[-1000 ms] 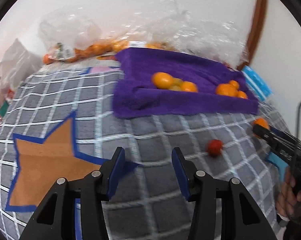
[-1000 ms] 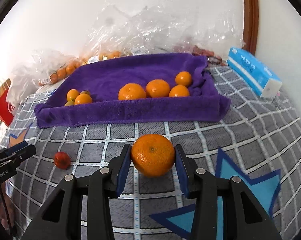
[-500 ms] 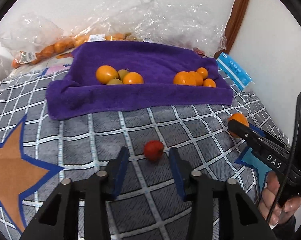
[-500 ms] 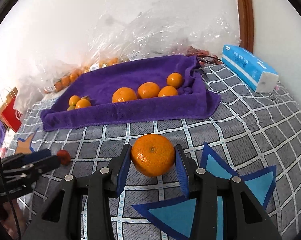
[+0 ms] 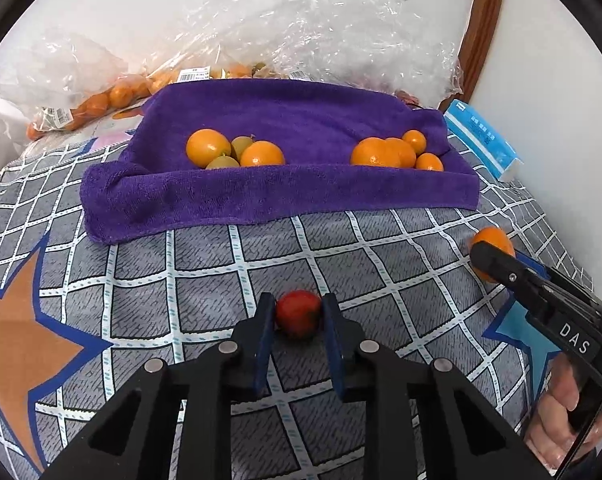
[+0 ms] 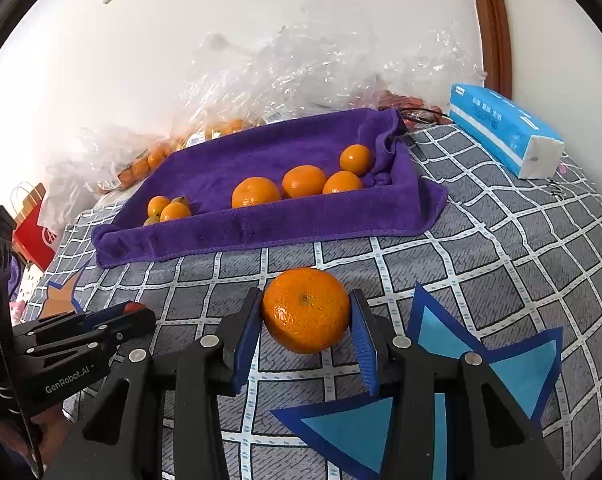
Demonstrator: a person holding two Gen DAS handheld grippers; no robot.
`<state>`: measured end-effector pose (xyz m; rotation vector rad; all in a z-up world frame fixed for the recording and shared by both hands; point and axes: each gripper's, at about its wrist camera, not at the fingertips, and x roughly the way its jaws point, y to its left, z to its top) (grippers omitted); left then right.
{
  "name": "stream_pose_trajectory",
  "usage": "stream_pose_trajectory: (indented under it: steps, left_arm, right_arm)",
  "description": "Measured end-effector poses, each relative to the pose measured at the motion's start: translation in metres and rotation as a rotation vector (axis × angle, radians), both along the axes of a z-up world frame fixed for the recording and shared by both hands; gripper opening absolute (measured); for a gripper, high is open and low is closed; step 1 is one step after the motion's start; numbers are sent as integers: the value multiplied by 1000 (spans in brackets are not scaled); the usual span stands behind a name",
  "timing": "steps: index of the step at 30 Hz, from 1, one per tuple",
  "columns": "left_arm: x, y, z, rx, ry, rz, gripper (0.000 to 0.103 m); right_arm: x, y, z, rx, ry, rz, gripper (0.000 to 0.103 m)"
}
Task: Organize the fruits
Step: 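Carry the red fruit and the large orange over the purple towel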
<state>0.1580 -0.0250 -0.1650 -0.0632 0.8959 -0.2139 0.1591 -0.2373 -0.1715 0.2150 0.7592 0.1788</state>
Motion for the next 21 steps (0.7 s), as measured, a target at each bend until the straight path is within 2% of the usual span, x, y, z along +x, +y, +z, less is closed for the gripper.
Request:
stream_pose_trajectory:
  steps: [10,16,21]
  left_arm:
    - [-13,13,5,-16,15,45,23]
    - [-19,25,18,-17,-6,47,23]
    - [-26,37,34,-46,-28,71,23]
  right_arm:
    - [-2,2,3,-13,-13,-3,43]
    - [-8,7,3,-35,28,35,43]
    - [-14,8,23,-43,23,40,43]
